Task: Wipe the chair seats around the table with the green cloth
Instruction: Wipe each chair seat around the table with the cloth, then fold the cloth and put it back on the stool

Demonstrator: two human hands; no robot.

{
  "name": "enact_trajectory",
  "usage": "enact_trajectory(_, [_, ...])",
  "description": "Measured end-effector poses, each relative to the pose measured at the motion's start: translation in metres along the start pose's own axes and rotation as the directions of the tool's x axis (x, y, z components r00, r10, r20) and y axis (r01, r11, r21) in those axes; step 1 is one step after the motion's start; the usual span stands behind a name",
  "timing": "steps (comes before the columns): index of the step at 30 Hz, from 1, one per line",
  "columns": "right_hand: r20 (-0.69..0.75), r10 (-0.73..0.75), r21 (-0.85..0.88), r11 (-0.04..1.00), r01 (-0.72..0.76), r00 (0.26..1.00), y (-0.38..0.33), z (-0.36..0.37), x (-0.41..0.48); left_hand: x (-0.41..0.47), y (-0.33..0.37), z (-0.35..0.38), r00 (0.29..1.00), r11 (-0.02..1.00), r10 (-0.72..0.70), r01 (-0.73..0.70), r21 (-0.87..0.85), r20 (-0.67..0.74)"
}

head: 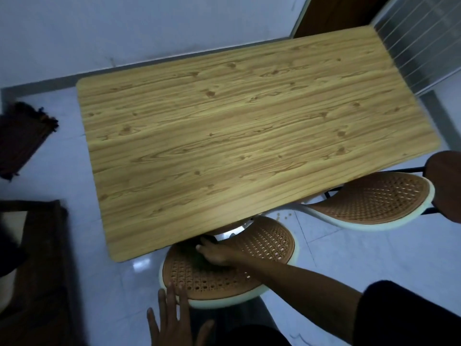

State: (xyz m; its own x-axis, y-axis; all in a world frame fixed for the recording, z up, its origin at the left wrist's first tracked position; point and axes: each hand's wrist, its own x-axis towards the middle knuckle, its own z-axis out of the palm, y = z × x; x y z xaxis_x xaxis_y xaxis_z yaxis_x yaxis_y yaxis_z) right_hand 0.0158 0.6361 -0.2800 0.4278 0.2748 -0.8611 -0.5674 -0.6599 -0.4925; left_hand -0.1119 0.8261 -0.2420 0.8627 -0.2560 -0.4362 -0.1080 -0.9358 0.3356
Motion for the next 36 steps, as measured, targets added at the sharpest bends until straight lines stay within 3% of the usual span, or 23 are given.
enact_trajectory(3, [0.016,0.012,-0.016,1.0,-0.012,1.0,0.006,-0.016,-0.012,0.016,0.012,-0.01,0.997,0.997,-0.073,0.073,-0.01,-0.002])
enact_trajectory(6, [0.18,-0.058,0.007,0.998,0.058,0.982,0.008,-0.03,-0.034,0.041,0.02,-0.031,0.993,0.995,0.089,-0.085,-0.056,0.081])
enact_trajectory(8, [0.243,-0.109,-0.102,0.985,0.138,0.964,0.019,-0.033,-0.042,0.061,0.017,-0.036,0.996,0.978,0.087,-0.079,-0.191,0.036])
enact_trajectory(13, [-0.032,-0.249,-0.37,0.902,0.22,0.968,0.05,-0.015,-0.038,0.097,0.004,-0.03,0.98,0.932,0.192,-0.166,-0.321,0.053])
enact_trajectory(15, [-0.085,-0.294,-0.299,0.919,0.257,0.952,0.044,-0.015,-0.042,0.104,0.004,-0.03,0.973,0.911,0.222,-0.185,-0.37,0.059])
enact_trajectory(18, [-0.149,-0.278,0.071,0.954,0.29,0.949,0.029,-0.03,-0.062,0.11,0.024,-0.057,0.988,0.85,0.02,0.064,-0.523,0.154])
enact_trajectory(20, [-0.152,-0.208,0.434,0.864,0.254,0.966,0.02,-0.042,-0.088,0.108,0.04,-0.075,0.952,0.725,-0.087,0.262,-0.637,0.293])
enact_trajectory(23, [-0.136,-0.041,0.85,0.509,0.138,0.99,0.016,-0.058,-0.131,0.102,0.048,-0.082,0.877,0.433,-0.184,0.477,-0.765,0.443])
enact_trajectory(25, [-0.072,-0.044,0.955,0.285,0.081,0.996,0.015,-0.063,-0.153,0.097,0.048,-0.075,0.842,0.122,-0.228,0.523,-0.844,0.489])
enact_trajectory(27, [-0.094,-0.091,0.979,0.172,0.108,0.991,0.014,-0.065,-0.176,0.084,0.072,-0.087,0.819,-0.14,-0.169,0.531,-0.836,0.548])
enact_trajectory(29, [-0.169,-0.069,0.977,0.116,0.176,0.983,0.014,-0.063,-0.191,0.076,0.098,-0.096,0.818,-0.259,-0.047,0.545,-0.798,0.574])
enact_trajectory(31, [-0.317,0.007,0.932,0.188,0.31,0.948,0.018,-0.059,-0.206,0.071,0.119,-0.111,0.822,-0.238,0.014,0.555,-0.797,0.569])
enact_trajectory(32, [-0.411,0.053,0.877,0.295,0.379,0.91,0.02,-0.056,-0.217,0.071,0.128,-0.117,0.831,-0.196,0.009,0.546,-0.814,0.555])
enact_trajectory(34, [-0.588,0.114,0.729,0.505,0.463,0.801,0.022,-0.044,-0.237,0.071,0.14,-0.124,0.867,-0.099,0.022,0.497,-0.862,0.498])
enact_trajectory(36, [-0.732,0.187,0.598,0.638,0.486,0.655,0.031,-0.025,-0.25,0.067,0.156,-0.129,0.913,0.011,0.017,0.408,-0.913,0.408])
